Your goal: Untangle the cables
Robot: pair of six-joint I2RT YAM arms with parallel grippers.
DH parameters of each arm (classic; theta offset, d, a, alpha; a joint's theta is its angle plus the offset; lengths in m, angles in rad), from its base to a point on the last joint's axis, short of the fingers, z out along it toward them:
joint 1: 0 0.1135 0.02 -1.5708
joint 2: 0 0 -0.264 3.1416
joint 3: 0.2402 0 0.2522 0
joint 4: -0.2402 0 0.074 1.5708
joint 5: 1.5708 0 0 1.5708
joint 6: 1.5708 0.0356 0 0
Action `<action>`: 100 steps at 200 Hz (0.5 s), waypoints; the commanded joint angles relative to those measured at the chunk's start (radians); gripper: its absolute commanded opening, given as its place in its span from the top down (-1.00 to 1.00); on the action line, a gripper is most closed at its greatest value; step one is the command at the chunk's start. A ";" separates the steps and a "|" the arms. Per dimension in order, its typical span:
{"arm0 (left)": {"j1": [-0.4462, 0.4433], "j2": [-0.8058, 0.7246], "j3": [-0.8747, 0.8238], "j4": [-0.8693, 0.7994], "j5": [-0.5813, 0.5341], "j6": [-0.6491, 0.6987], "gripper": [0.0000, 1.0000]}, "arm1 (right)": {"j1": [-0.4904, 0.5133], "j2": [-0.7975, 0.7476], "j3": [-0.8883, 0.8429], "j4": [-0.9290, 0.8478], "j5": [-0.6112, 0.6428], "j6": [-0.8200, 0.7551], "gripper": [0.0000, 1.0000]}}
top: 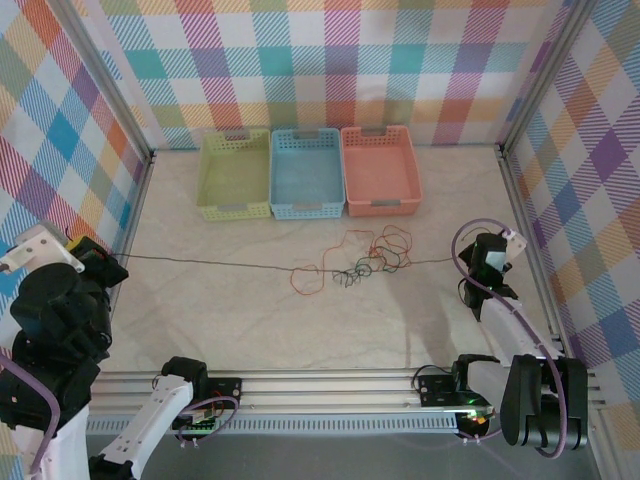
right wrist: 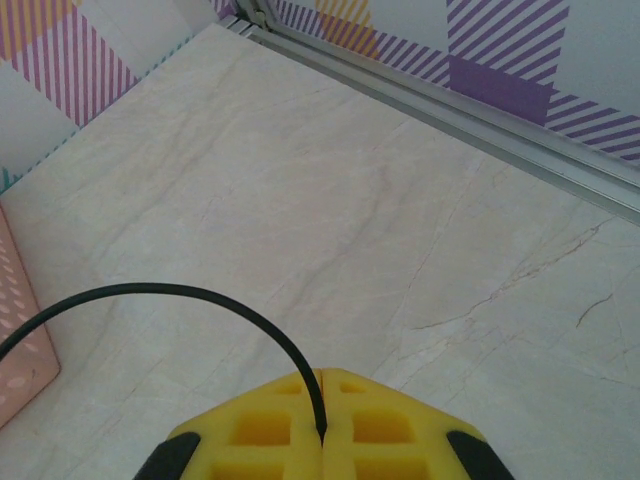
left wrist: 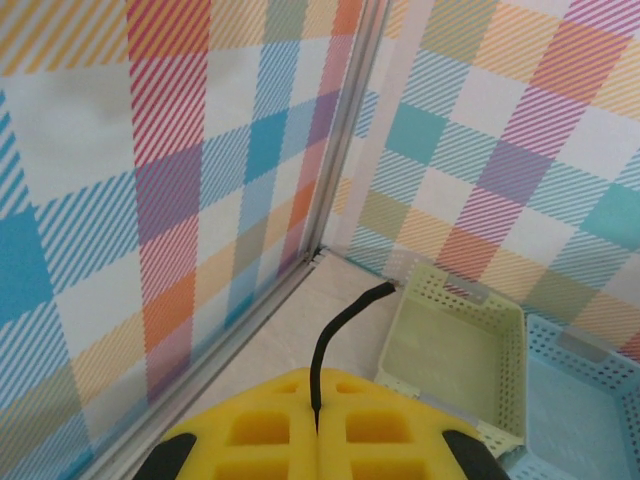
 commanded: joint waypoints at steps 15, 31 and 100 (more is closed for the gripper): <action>0.013 0.033 0.078 0.014 -0.120 0.066 1.00 | -0.014 0.039 0.010 0.034 0.064 -0.040 1.00; 0.013 0.051 0.114 0.019 -0.163 0.101 1.00 | -0.020 0.057 0.013 0.036 0.072 -0.043 1.00; 0.007 0.096 0.161 0.034 -0.300 0.171 1.00 | -0.068 0.072 0.018 0.046 0.143 -0.099 1.00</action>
